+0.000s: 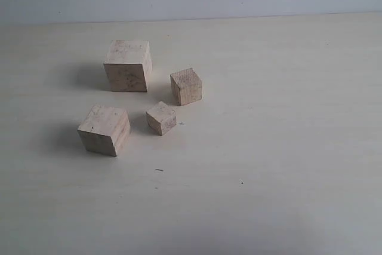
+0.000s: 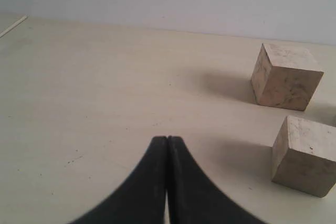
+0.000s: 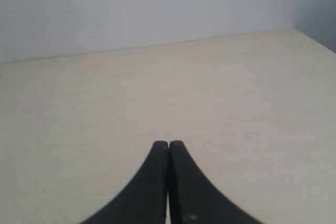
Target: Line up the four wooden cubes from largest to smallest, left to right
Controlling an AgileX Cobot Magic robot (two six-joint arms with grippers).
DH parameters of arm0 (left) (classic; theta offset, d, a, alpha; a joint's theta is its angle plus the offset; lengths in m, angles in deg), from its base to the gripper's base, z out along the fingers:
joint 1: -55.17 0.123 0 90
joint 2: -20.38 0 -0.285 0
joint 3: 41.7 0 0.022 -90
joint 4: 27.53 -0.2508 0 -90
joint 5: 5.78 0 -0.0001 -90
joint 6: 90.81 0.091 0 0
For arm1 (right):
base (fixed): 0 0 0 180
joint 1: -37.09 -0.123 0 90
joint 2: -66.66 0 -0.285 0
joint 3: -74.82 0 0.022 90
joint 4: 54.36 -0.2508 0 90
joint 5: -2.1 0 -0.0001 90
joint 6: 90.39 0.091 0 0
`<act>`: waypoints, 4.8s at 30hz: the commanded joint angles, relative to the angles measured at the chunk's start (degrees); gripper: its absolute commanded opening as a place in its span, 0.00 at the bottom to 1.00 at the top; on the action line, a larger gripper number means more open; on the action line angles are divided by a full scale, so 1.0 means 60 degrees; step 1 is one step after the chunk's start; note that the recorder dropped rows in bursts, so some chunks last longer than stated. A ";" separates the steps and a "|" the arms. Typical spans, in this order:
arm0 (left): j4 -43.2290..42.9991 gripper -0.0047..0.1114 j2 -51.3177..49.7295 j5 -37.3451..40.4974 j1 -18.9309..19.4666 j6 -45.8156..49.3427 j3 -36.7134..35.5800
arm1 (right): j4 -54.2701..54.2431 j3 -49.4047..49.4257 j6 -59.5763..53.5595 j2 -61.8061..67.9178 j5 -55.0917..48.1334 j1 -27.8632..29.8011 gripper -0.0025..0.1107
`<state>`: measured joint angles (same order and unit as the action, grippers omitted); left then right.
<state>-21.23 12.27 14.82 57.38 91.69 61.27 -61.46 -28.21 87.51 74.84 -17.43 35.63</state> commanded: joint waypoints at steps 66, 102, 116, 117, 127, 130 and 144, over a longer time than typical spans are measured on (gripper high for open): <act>0.0026 0.04 0.0053 -0.0048 0.0028 0.0017 -0.0031 | -0.4814 -1.1887 -0.0209 1.4733 -0.4202 -0.5427 0.02; 0.0026 0.04 0.0053 -0.0048 -0.0031 0.0017 -0.0031 | 0.2085 -2.1005 0.5284 2.1999 -0.6025 -0.9013 0.87; 0.0026 0.04 0.0053 -0.0048 -0.0305 0.0017 -0.0031 | 0.2239 -2.1463 0.6794 2.3042 -0.5286 -0.8057 0.95; 0.0026 0.04 0.0053 -0.0048 -0.0305 0.0017 -0.0031 | 0.2132 -2.1463 0.6775 2.3038 -0.5096 -0.8057 0.95; 0.0026 0.04 0.0053 -0.0048 -0.0570 0.0017 -0.0031 | 0.2254 -2.1463 0.7112 2.3254 -0.3903 -0.8015 0.95; 0.0026 0.04 0.0053 -0.0048 -0.0570 0.0017 -0.0031 | 0.2254 -2.1463 0.7372 2.3424 -0.3727 -0.7922 0.95; 0.0026 0.04 0.0053 -0.0048 -0.0853 0.0017 -0.0031 | 0.2255 -2.1463 0.7447 2.4054 -0.3183 -0.7901 0.95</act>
<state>-21.23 12.27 15.18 52.80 91.69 61.27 -48.06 -156.83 131.95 217.97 -37.18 -12.14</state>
